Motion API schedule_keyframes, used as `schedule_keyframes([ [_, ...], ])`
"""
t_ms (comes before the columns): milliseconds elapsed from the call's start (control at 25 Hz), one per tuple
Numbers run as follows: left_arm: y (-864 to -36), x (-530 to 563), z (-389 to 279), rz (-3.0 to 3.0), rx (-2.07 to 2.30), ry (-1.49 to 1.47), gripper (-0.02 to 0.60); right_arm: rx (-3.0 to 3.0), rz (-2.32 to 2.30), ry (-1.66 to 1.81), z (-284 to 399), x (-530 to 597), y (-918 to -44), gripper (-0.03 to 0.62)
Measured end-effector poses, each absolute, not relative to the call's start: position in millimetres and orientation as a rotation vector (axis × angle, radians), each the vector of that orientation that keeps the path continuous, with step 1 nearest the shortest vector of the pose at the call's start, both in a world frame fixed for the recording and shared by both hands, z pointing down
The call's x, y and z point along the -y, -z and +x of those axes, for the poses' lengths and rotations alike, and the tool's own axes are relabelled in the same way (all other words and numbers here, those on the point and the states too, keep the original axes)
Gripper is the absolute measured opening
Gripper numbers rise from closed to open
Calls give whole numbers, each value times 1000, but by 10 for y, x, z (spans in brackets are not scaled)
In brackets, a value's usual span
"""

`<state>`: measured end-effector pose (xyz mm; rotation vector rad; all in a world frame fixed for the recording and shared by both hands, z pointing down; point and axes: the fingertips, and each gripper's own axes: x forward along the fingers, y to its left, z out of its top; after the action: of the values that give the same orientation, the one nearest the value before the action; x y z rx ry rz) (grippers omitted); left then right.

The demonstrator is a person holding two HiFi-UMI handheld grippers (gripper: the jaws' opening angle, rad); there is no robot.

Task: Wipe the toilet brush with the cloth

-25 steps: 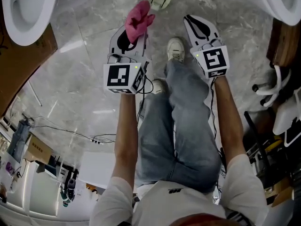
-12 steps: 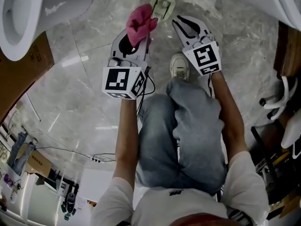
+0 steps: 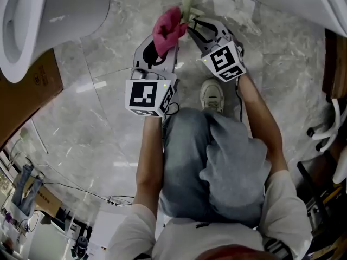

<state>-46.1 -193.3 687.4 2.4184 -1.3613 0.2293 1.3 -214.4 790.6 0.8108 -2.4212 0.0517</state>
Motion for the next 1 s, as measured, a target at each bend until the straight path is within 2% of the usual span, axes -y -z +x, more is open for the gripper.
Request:
schedule_keyframes([
  [280, -6973, 2023, -384, 2478, 1300, -164, 87, 2428, 766, 37, -89, 2218, -8084, 97],
  [480, -7012, 2075, -242, 2548, 1222, -134, 98, 2442, 745, 94, -156, 2265, -8154, 61],
  [600, -7050, 2120, -198, 2566, 1195, -131, 120, 2458, 739, 116, -161, 2272, -8146, 60],
  [720, -7091, 2187, -138, 2561, 1175, -139, 192, 2471, 738, 127, -149, 2263, -8147, 58],
  [1000, -7538, 2353, 5, 2542, 1184, -284, 199, 2496, 737, 134, -146, 2263, -8158, 59],
])
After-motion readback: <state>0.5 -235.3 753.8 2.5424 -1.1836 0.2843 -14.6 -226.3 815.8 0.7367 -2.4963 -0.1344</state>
